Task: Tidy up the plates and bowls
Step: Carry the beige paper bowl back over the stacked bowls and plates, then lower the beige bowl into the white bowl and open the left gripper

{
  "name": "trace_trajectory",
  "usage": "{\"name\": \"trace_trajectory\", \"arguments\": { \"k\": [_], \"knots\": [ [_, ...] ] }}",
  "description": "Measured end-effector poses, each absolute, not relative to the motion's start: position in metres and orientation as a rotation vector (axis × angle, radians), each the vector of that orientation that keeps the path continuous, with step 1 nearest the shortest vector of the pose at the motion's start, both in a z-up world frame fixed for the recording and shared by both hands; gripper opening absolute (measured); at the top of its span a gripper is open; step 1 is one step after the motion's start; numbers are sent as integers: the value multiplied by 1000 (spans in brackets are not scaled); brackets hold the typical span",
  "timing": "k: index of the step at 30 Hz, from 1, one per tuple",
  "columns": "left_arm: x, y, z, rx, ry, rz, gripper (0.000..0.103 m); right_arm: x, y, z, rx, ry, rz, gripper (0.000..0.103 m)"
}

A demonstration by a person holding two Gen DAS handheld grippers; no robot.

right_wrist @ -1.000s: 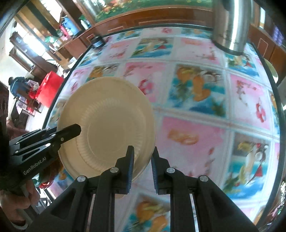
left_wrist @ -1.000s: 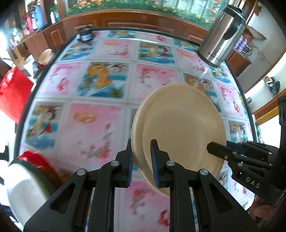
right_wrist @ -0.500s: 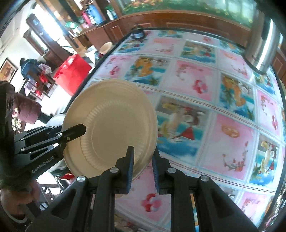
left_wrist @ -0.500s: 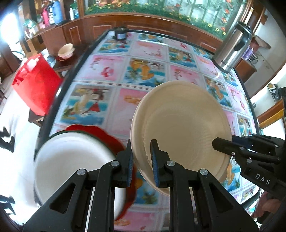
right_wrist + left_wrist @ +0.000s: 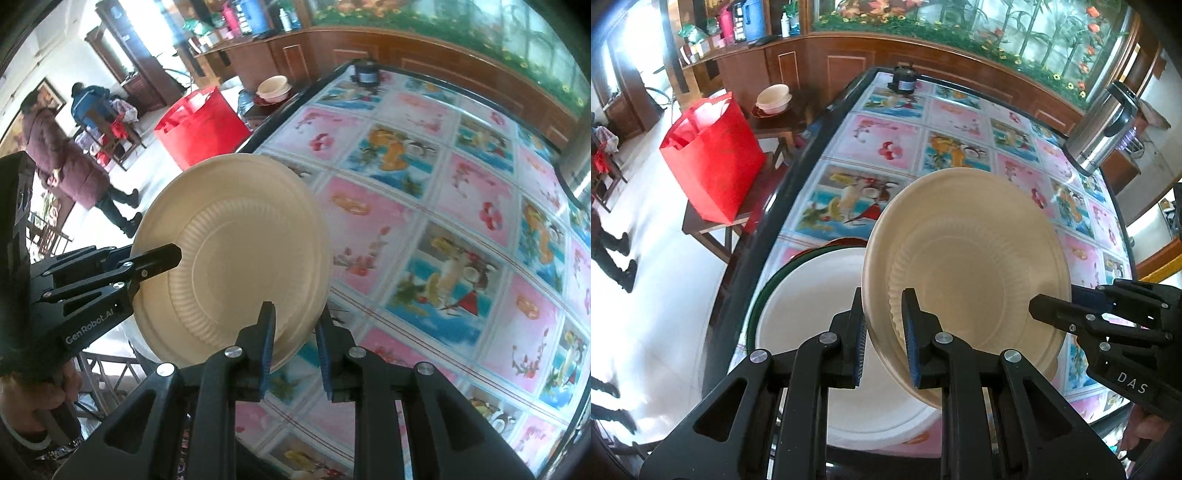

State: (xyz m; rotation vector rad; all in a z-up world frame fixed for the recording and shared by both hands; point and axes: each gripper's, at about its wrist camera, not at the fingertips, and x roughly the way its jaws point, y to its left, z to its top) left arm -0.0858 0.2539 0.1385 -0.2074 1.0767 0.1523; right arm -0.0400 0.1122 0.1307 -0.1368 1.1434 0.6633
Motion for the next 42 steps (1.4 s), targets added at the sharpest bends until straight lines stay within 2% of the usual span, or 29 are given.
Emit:
{"name": "trace_trajectory", "arguments": {
  "k": [16, 28, 42],
  "knots": [
    [-102, 281, 138, -219, 1081, 177, 17, -50, 147, 130, -179, 1152, 692, 24],
    [-120, 302, 114, -236, 1142, 223, 18, -59, 178, 112, -235, 1198, 736, 25],
    [-124, 299, 106, -198, 1148, 229, 18, -61, 184, 102, -266, 1242, 748, 25]
  ]
}}
